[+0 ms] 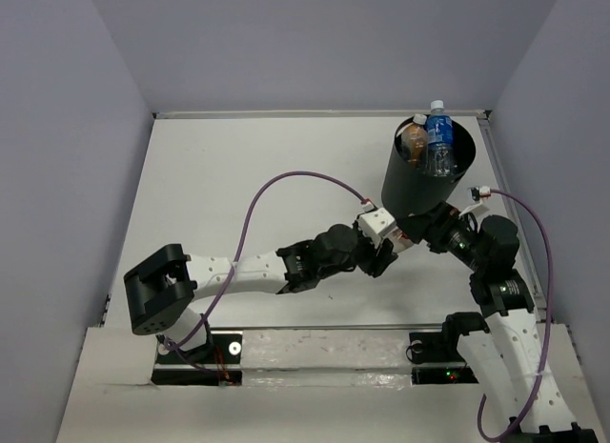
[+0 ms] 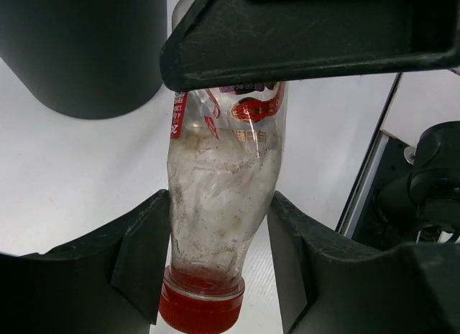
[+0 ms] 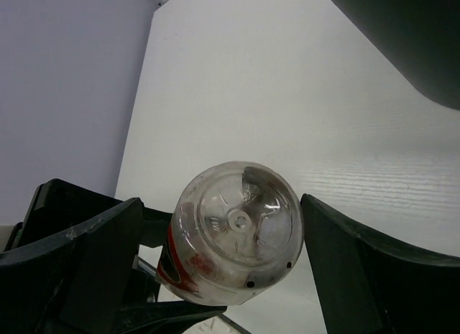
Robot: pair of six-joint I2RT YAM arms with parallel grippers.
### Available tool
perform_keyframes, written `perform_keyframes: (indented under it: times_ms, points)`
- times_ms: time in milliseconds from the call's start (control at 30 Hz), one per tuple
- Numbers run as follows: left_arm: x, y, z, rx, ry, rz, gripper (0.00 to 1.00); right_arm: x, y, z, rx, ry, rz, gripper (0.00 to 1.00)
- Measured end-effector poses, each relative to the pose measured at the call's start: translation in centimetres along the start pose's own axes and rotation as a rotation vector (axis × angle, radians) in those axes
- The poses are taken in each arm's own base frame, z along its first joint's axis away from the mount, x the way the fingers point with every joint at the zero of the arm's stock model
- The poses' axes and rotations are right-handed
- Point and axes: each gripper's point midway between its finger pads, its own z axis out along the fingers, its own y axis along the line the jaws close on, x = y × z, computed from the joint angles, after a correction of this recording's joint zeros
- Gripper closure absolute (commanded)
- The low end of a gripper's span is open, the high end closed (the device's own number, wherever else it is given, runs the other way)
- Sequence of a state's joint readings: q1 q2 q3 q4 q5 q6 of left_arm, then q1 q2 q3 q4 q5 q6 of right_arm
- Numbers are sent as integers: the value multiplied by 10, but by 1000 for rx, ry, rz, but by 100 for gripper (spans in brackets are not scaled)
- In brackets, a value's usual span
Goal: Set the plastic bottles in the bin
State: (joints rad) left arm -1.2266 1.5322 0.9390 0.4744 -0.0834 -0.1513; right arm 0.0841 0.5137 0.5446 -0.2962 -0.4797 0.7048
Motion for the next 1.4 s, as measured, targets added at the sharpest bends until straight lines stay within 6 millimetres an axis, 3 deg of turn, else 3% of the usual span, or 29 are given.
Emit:
perform_keyframes:
  times_ms: [100, 267, 367, 400, 500, 633, 733, 833, 967, 1033, 1167, 1233, 1300, 1400]
  points:
    - [-1, -2, 0, 5, -4, 0, 82, 0, 1, 2, -11, 6, 7, 22]
    - [-1, -3, 0, -2, -9, 0, 79, 0, 4, 2, -22, 5, 24, 51]
    - [-3, -3, -1, -16, -17, -3, 72, -1, 6, 2, -29, 5, 28, 67]
    - [-4, -4, -2, -17, -18, -3, 61, -1, 7, 2, -32, 5, 31, 71]
    - [-6, -4, -3, -23, -23, -4, 39, -3, 9, 1, -38, -4, 37, 80]
    - [-15, -5, -10, -33, -39, -14, 23, -8, 15, -1, -49, -16, 31, 83]
    - [-39, -5, -25, -39, -93, -29, 13, -20, 20, -2, -42, -49, 13, 85]
    - [-81, -4, -53, -48, -199, -56, 1, -39, 30, -3, -34, -93, -16, 88]
    - [-126, 5, -101, -84, -327, -95, 1, -76, 50, -6, -22, -175, -62, 89]
    - [-138, 12, -119, -114, -365, -113, 1, -95, 59, -8, -7, -215, -85, 89]
    - [-130, 34, -142, -211, -363, -136, 1, -144, 82, -17, 35, -335, -155, 90]
    - [-115, 46, -148, -266, -338, -139, 1, -177, 91, -25, 85, -430, -200, 90]
    - [-99, 55, -151, -308, -308, -135, 1, -205, 93, -31, 148, -512, -241, 90]
    - [-79, 66, -154, -356, -277, -127, 1, -235, 81, -36, 285, -591, -293, 90]
